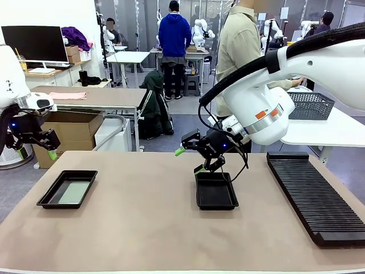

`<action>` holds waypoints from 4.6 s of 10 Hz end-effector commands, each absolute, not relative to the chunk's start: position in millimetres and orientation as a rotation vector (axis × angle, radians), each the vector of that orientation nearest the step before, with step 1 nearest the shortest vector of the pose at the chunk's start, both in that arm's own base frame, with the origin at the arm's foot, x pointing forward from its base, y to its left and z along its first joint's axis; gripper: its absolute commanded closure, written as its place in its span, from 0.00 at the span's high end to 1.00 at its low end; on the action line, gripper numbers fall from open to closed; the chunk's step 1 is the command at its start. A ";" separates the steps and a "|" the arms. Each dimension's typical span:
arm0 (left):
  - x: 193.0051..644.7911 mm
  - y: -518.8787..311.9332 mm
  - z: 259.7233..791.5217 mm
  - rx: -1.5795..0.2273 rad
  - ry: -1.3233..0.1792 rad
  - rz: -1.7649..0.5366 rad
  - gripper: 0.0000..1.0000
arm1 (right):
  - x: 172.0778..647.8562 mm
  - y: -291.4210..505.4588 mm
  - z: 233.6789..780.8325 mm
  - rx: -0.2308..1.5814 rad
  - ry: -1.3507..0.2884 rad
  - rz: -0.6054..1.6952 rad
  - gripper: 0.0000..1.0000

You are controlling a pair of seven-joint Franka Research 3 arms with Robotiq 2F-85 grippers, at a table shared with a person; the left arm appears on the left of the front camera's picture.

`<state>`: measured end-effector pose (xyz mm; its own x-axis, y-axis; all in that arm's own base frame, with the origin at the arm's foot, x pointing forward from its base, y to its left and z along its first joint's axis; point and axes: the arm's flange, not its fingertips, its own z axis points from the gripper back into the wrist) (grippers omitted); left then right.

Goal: Inspect and transfer BCBs to ESD trays.
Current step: Pick up the Blank PCB from the PCB Rack and place it in the right ESD tray.

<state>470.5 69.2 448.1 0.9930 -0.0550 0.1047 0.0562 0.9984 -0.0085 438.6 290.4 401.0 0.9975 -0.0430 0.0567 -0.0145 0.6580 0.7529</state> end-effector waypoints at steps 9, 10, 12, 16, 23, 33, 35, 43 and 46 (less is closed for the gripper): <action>469.7 70.4 446.1 -0.010 -0.107 -0.053 1.00 | 438.2 291.5 401.4 0.849 -0.075 -0.032 1.00; 469.7 70.4 446.1 -0.010 -0.107 -0.053 1.00 | 438.2 291.5 401.4 0.849 -0.075 -0.032 1.00; 469.7 70.4 446.1 -0.010 -0.107 -0.053 1.00 | 438.2 291.5 401.4 0.849 -0.075 -0.032 1.00; 469.7 70.4 446.1 -0.010 -0.107 -0.053 1.00 | 438.2 291.5 401.4 0.849 -0.075 -0.032 1.00; 469.7 70.4 446.1 -0.010 -0.107 -0.053 1.00 | 438.2 291.5 401.4 0.849 -0.075 -0.032 1.00; 469.7 70.4 446.1 -0.010 -0.107 -0.053 1.00 | 438.2 291.5 401.4 0.849 -0.075 -0.032 1.00; 469.7 70.4 446.1 -0.010 -0.107 -0.053 1.00 | 438.2 291.5 401.4 0.849 -0.075 -0.032 1.00; 469.7 70.4 446.1 -0.010 -0.107 -0.053 1.00 | 438.2 291.5 401.4 0.849 -0.075 -0.032 1.00; 469.7 70.4 446.1 -0.010 -0.107 -0.053 1.00 | 438.2 291.5 401.4 0.849 -0.075 -0.032 1.00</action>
<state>470.5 69.2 448.1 0.9930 -0.0550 0.1046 0.0562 0.9984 -0.0085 438.6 290.4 401.0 0.9975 -0.0430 0.0567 -0.0145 0.6580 0.7529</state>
